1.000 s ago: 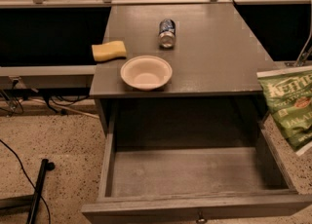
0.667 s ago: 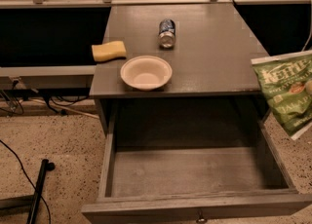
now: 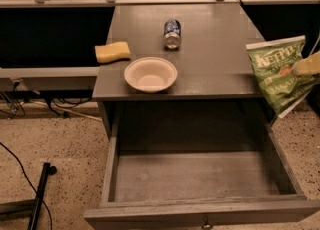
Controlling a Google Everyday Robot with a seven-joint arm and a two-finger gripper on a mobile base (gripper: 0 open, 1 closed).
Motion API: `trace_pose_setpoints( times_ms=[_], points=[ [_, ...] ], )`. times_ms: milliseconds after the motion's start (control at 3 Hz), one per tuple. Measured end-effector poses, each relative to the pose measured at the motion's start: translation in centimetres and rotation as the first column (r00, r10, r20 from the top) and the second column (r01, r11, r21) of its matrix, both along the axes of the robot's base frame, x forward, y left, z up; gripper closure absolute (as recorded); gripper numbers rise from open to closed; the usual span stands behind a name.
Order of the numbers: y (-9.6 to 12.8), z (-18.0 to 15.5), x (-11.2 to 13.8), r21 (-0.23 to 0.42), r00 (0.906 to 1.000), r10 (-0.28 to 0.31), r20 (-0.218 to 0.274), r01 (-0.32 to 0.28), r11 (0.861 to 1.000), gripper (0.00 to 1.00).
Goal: Pick green jalapeno chip bag from top drawer and place on counter
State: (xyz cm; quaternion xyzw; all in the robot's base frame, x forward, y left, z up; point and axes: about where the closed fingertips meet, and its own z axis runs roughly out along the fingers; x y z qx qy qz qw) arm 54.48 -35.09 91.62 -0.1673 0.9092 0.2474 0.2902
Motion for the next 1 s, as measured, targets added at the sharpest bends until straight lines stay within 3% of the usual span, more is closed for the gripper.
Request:
trace_pose_setpoints(
  times_ms=[333,667,1000],
  points=[
    [1.6,-0.6,4.2,0.081,0.9996,0.029,0.001,-0.029,0.996,1.0],
    [2.6,-0.5,6.3,0.136,0.9991,0.04,0.011,-0.041,0.99,1.0],
    [3.3,-0.2,7.8,0.228,0.9993,0.028,0.023,-0.032,0.973,0.82]
  ],
)
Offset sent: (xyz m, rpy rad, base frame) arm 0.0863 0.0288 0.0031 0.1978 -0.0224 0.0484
